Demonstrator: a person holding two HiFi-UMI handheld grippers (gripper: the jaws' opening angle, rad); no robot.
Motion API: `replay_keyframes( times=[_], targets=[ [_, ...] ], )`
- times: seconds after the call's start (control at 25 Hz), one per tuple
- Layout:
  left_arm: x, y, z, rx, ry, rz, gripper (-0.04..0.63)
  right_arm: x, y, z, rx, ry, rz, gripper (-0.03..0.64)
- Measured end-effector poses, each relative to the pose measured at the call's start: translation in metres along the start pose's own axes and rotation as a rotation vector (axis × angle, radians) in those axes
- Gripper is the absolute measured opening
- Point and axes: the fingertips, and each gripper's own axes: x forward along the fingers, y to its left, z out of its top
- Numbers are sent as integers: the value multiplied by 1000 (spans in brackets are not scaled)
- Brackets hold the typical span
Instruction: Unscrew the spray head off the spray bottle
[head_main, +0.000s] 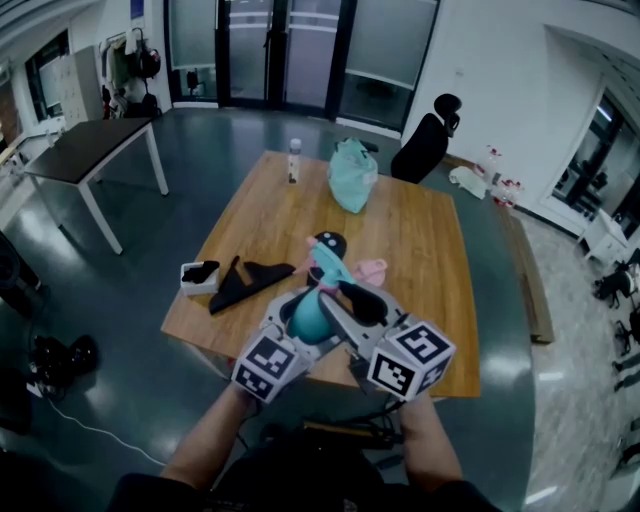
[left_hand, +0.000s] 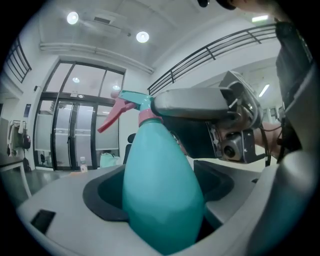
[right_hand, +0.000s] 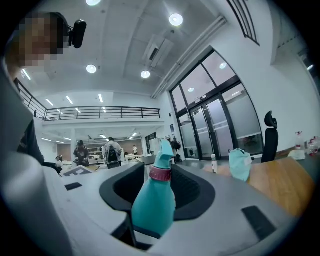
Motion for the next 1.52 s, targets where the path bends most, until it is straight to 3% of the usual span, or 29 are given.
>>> replay_keyframes(
  times=[0.48, 0.8, 1.04, 1.2, 1.36, 1.52],
  targets=[
    [-1, -14, 0, 37, 13, -69, 416, -1, 1, -4, -45, 44, 29, 153],
    [-16, -37, 11, -7, -41, -314, 416, -15, 17, 1, -8, 11, 325, 143],
    [-25, -54, 17, -13, -67, -426, 416, -30, 27, 4, 59, -30, 503, 144],
    [-24, -57, 21, -17, -92, -407, 416, -36, 28, 6, 57, -61, 513, 146],
    [-22, -44, 29, -34, -130, -334, 414, -32, 23, 14, 34, -78, 420, 172],
    [-17, -25, 31, -33, -140, -208, 414, -32, 13, 21, 27, -94, 304, 176]
  ],
)
